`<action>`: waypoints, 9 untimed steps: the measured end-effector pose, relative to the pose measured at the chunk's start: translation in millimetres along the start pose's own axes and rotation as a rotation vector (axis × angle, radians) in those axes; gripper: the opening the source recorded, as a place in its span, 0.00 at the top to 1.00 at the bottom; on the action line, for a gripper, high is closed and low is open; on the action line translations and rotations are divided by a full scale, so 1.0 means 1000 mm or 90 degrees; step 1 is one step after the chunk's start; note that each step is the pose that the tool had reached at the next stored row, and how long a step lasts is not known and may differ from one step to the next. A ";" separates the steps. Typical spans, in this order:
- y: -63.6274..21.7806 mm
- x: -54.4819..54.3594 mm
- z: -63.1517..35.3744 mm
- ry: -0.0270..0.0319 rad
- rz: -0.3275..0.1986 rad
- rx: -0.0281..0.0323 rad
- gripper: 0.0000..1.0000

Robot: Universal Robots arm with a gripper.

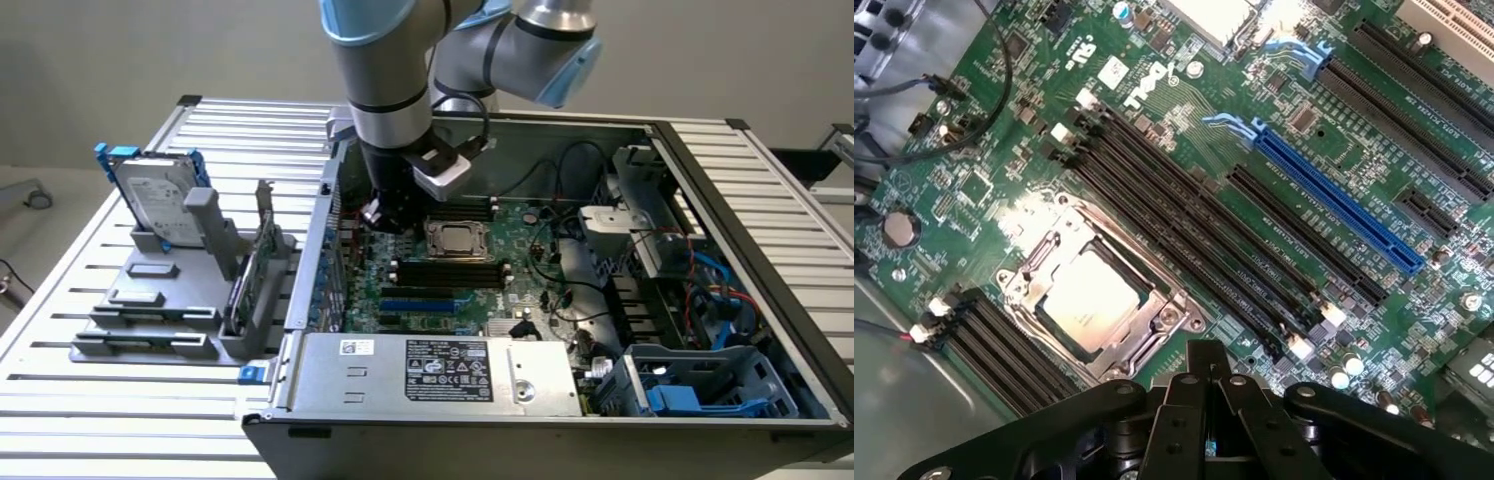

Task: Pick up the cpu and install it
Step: 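Install the first cpu locking lever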

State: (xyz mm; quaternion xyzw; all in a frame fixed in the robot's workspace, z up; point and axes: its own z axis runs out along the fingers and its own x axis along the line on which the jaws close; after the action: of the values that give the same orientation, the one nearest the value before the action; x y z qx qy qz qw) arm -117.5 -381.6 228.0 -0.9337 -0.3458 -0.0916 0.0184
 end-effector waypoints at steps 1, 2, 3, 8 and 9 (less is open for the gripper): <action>-0.0003 0.000 -0.0003 -0.0003 -0.007 0.0011 0.89; -0.0007 0.001 -0.0007 -0.0007 -0.014 0.0022 0.89; -0.0010 0.001 -0.0008 -0.0009 -0.022 0.0033 0.89; -0.0021 0.002 -0.0012 -0.0029 -0.062 0.0073 0.89; -0.0022 0.002 -0.0013 -0.0033 -0.070 0.0081 0.89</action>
State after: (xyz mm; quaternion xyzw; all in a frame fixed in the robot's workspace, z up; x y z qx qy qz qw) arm -117.9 -378.9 229.5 -0.9133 -0.3973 -0.0879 0.0184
